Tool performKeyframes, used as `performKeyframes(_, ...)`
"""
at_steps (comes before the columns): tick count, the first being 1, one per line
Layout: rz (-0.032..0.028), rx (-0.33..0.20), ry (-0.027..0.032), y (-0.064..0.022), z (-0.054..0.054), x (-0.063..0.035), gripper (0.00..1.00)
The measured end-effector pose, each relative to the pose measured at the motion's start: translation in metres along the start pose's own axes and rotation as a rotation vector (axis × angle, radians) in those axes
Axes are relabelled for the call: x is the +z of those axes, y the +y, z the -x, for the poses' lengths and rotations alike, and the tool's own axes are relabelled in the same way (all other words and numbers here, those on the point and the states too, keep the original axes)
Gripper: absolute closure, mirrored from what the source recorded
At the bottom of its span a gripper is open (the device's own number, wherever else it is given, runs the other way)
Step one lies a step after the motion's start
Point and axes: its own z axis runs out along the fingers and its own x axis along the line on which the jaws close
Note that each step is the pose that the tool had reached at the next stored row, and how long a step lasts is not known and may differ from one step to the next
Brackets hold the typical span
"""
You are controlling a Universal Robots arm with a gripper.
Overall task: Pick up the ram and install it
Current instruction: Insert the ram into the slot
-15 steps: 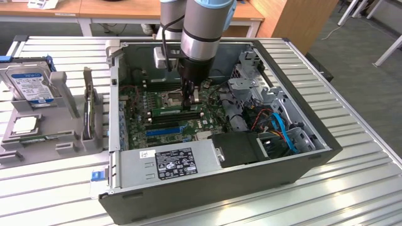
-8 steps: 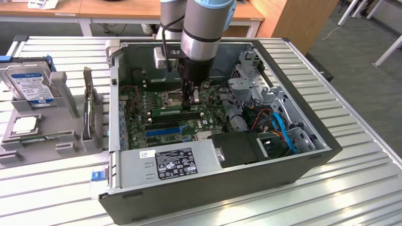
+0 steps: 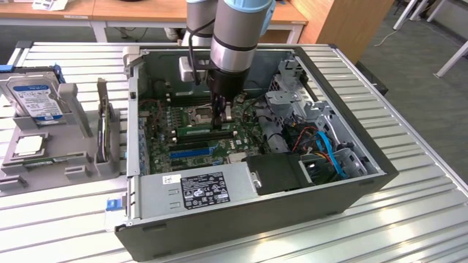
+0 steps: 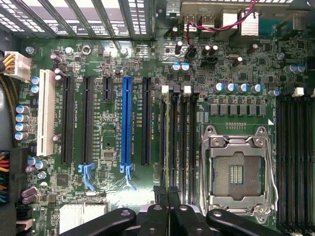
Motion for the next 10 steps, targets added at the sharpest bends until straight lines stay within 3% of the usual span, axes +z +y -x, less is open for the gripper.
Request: performKeyframes(10, 0.0000, 0.000, 0.0000, -0.0001, 0.0000, 0.0024, 0.88)
